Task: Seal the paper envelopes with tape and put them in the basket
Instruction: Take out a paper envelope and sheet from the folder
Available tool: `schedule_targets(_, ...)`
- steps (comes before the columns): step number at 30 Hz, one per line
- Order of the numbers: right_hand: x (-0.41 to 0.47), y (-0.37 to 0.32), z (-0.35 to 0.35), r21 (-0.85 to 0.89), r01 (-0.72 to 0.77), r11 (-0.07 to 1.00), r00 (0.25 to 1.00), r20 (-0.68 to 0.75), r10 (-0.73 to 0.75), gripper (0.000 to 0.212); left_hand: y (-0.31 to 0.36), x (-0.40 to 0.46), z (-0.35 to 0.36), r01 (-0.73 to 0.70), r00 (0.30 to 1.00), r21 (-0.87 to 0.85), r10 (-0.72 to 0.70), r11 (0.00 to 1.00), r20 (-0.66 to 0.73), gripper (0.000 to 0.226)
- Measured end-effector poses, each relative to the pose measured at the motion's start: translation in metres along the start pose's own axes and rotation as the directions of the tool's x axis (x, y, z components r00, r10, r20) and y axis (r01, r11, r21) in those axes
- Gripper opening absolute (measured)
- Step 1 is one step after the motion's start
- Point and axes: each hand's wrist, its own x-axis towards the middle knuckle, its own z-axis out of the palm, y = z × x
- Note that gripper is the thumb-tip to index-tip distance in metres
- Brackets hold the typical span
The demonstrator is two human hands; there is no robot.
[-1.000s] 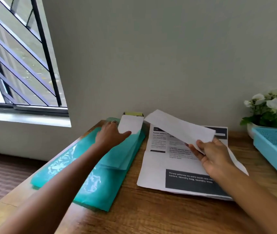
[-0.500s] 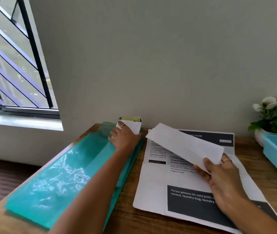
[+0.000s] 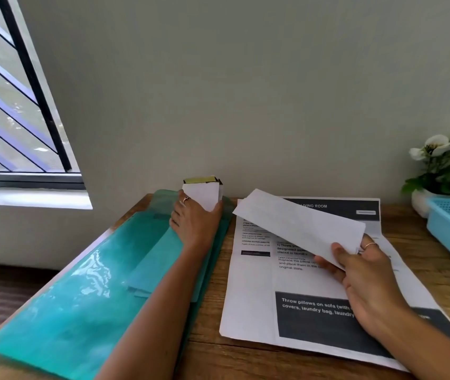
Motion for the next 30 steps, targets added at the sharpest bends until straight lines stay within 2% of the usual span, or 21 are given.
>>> schedule_targets(7,0.001,0.000,-0.001,-0.006,-0.002,1.000,1.000,-0.015,0.002,0.029,-0.002,0.002,-0.002,0.012,1.000,-0.075,-0.012,0.997,-0.002,0.084)
schedule_targets(11,0.001,0.001,0.000,-0.024,0.002,1.000,1.000,-0.020,-0.002,0.031,0.000,0.003,0.001,-0.014,1.000,-0.044,0.013,0.999,-0.019,0.055)
schedule_targets(13,0.000,0.000,0.002,-0.065,0.046,0.997,0.998,-0.039,-0.049,0.039,0.002,0.000,0.001,-0.055,0.997,-0.039,0.053,0.998,-0.055,0.036)
schedule_targets(15,-0.002,-0.003,0.004,-0.103,0.148,0.984,0.988,-0.022,-0.151,0.059,0.005,-0.004,-0.001,-0.102,0.991,-0.047,0.098,0.994,-0.089,0.027)
schedule_targets(17,-0.004,-0.008,0.008,-0.180,0.288,0.941,0.958,0.045,-0.285,0.066,0.005,-0.007,-0.001,-0.146,0.982,-0.030,0.141,0.989,-0.127,0.024)
schedule_targets(19,-0.005,-0.017,0.017,-0.268,0.389,0.881,0.921,0.120,-0.370,0.048,0.004,-0.007,-0.001,-0.180,0.973,-0.012,0.176,0.984,-0.150,0.023)
schedule_targets(21,-0.002,-0.026,0.031,-0.315,0.446,0.838,0.895,0.185,-0.407,0.032,0.004,-0.007,0.000,-0.213,0.964,-0.004,0.210,0.977,-0.166,0.022)
schedule_targets(25,0.020,-0.034,0.077,-0.433,0.570,0.698,0.822,0.313,-0.476,0.026,0.006,-0.009,0.000,-0.267,0.941,-0.003,0.260,0.964,-0.215,0.021)
schedule_targets(27,0.033,-0.027,0.105,-0.474,0.632,0.613,0.775,0.373,-0.511,0.029,0.007,-0.011,-0.002,-0.278,0.936,-0.013,0.268,0.961,-0.229,0.019)
schedule_targets(30,0.040,-0.008,0.144,-0.481,0.675,0.559,0.738,0.441,-0.510,0.034,0.011,-0.014,-0.008,-0.302,0.926,-0.009,0.291,0.953,-0.242,0.016)
